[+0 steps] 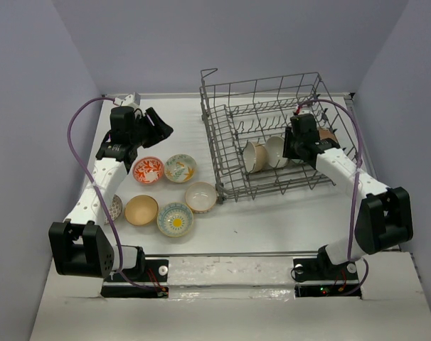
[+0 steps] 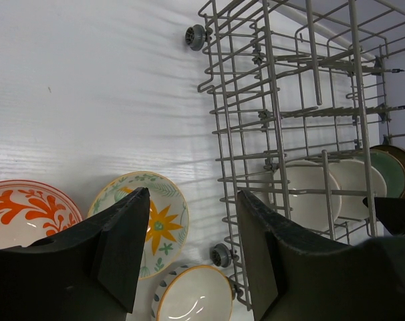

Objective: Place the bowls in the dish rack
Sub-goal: Pick up the bowl from the dish rack.

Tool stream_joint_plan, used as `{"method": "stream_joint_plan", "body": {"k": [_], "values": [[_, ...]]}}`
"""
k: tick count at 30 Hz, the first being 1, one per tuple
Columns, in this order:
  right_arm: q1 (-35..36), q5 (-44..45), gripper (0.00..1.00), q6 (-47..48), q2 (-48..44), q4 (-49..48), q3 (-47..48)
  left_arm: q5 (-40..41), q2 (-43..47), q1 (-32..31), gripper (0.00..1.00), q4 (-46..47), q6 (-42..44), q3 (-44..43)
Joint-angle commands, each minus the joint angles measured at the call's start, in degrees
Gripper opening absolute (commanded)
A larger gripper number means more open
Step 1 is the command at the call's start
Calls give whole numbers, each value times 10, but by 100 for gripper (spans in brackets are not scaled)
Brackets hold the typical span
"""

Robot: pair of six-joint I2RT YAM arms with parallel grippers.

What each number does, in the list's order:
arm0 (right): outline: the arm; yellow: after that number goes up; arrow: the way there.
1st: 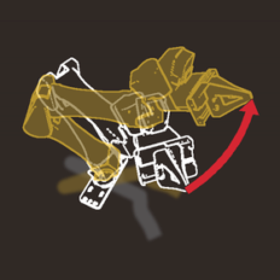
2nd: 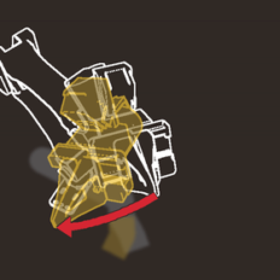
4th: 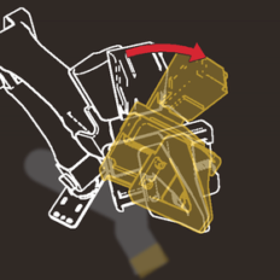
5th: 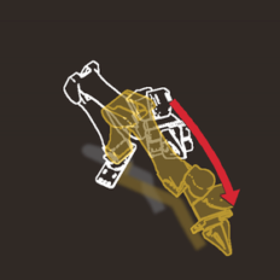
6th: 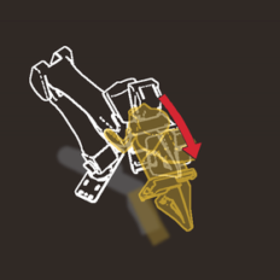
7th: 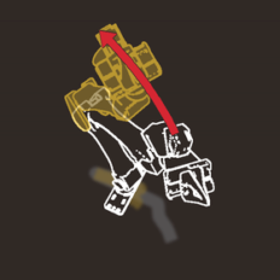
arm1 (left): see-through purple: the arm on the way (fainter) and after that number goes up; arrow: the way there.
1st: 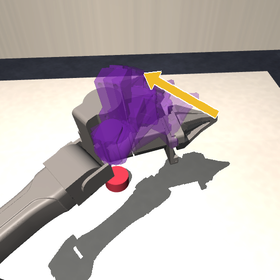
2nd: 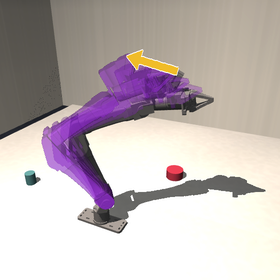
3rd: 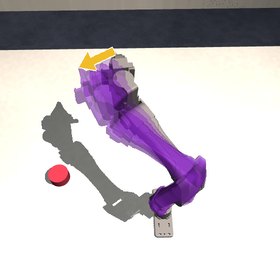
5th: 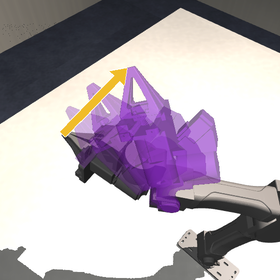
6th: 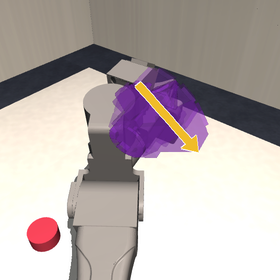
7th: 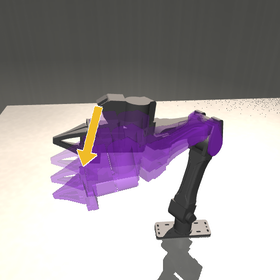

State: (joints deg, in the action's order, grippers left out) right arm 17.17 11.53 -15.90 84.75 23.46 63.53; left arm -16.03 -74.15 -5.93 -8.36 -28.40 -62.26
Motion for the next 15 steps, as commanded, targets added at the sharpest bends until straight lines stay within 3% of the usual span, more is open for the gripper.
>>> {"method": "stream_joint_plan", "body": {"k": [1, 15], "values": [[35, -74, 38, -14, -12, -64, 50, -4, -2, -3, 64, 27, -1, 4], [86, -60, 42, -11, 1, -61, 65, 0, -5, -12, 64, 26, -2, 5]]}}
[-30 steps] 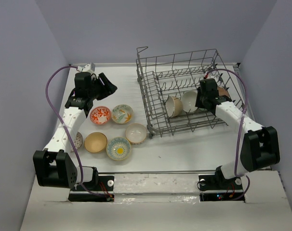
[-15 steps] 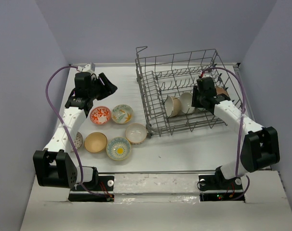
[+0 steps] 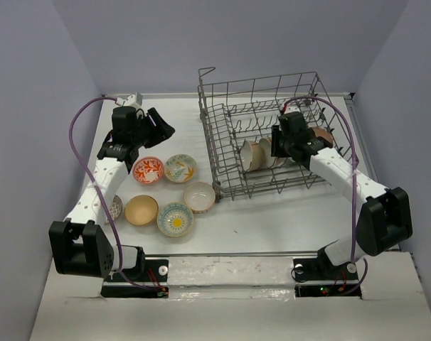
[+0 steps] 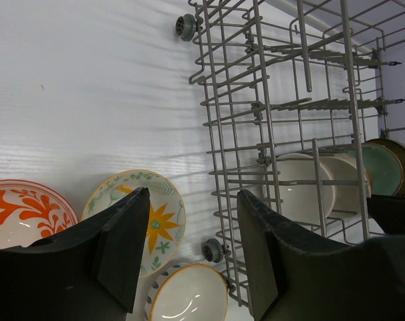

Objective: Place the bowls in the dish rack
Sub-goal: Pick up the bowl from the dish rack.

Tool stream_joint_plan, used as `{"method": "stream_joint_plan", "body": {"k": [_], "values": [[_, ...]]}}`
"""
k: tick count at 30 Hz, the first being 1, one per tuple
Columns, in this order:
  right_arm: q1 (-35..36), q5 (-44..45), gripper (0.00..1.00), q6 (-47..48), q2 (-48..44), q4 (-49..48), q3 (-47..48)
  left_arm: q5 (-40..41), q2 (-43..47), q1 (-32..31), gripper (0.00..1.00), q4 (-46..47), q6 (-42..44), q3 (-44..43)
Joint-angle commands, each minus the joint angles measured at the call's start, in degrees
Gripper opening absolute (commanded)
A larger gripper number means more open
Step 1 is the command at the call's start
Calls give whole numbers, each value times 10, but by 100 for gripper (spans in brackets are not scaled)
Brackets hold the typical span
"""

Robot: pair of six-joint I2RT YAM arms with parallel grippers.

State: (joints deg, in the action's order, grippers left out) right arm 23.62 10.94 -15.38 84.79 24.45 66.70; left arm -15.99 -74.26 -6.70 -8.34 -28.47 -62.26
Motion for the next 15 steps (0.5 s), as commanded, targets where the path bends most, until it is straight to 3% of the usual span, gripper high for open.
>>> {"method": "stream_joint_plan", "body": {"k": [1, 15], "values": [[21, -54, 43, -17, 1, -71, 34, 0, -4, -4, 64, 26, -2, 5], [45, -17, 47, -20, 21, -65, 34, 0, -2, -6, 64, 27, 0, 6]]}}
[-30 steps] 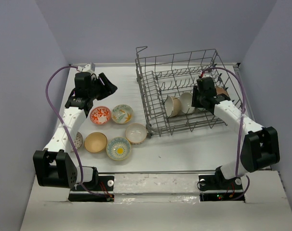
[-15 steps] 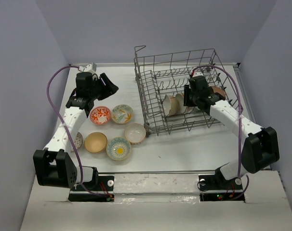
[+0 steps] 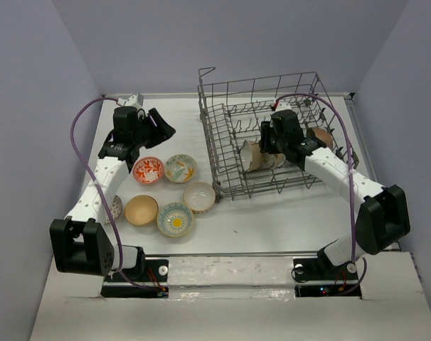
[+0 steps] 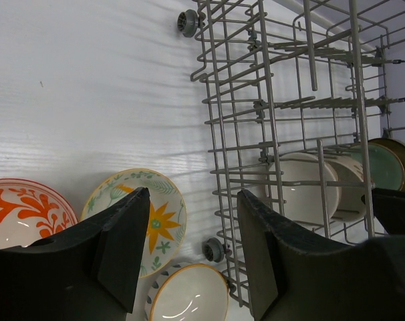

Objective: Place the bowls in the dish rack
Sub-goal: Pick up the bowl from the dish rack.

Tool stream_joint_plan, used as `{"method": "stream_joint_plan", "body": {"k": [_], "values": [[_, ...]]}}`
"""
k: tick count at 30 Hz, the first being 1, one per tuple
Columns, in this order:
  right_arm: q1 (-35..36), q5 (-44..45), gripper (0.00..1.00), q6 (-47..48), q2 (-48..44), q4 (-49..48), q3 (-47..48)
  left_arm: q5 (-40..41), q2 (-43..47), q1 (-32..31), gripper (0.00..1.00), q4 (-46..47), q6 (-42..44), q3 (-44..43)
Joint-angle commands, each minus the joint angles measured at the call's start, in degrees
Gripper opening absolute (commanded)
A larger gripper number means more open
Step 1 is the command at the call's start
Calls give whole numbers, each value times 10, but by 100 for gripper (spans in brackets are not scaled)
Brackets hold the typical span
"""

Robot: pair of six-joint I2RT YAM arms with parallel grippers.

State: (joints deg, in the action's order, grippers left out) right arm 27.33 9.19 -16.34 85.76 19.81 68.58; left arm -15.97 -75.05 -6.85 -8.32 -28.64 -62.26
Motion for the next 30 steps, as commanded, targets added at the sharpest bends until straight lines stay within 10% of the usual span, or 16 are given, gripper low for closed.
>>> {"method": "stream_joint_plan", "body": {"k": [1, 30], "values": [[8, 5, 47, -11, 11, -17, 15, 0, 7, -4, 64, 26, 2, 6], [3, 156, 82, 18, 23, 15, 34, 0, 10, -4, 64, 22, 8, 4]]}}
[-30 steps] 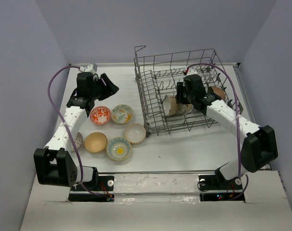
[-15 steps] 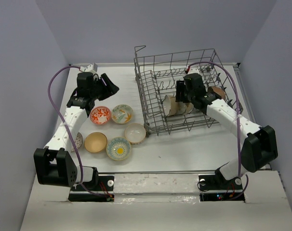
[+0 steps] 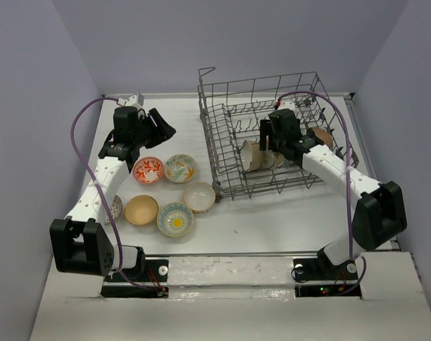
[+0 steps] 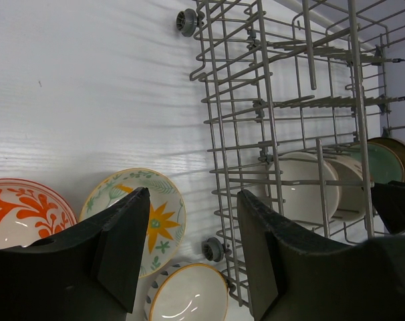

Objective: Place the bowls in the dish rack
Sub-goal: Pick up the bowl from the dish rack.

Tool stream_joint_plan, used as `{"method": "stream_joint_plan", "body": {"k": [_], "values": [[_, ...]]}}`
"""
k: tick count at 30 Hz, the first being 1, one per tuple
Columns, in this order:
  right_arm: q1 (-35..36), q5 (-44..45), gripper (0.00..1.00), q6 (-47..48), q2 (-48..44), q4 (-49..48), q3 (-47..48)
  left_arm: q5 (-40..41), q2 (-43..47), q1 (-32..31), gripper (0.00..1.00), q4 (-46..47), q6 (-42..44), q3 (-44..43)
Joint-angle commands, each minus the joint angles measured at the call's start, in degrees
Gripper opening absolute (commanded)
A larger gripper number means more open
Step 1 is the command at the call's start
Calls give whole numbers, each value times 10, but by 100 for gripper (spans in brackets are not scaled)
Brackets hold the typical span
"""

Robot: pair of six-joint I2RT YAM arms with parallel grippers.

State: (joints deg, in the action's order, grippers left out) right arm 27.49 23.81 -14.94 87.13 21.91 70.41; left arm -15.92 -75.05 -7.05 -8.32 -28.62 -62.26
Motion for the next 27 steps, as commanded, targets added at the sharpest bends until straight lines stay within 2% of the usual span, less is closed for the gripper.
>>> {"method": "stream_joint_plan", "body": {"k": [1, 11, 27], "values": [[-5, -2, 83, 7, 11, -7, 16, -1, 10, -2, 64, 22, 8, 4], [-32, -36, 94, 3, 24, -17, 1, -2, 11, -2, 64, 22, 8, 5], [-80, -184, 91, -19, 43, -75, -41, -2, 12, -2, 64, 22, 11, 7]]}}
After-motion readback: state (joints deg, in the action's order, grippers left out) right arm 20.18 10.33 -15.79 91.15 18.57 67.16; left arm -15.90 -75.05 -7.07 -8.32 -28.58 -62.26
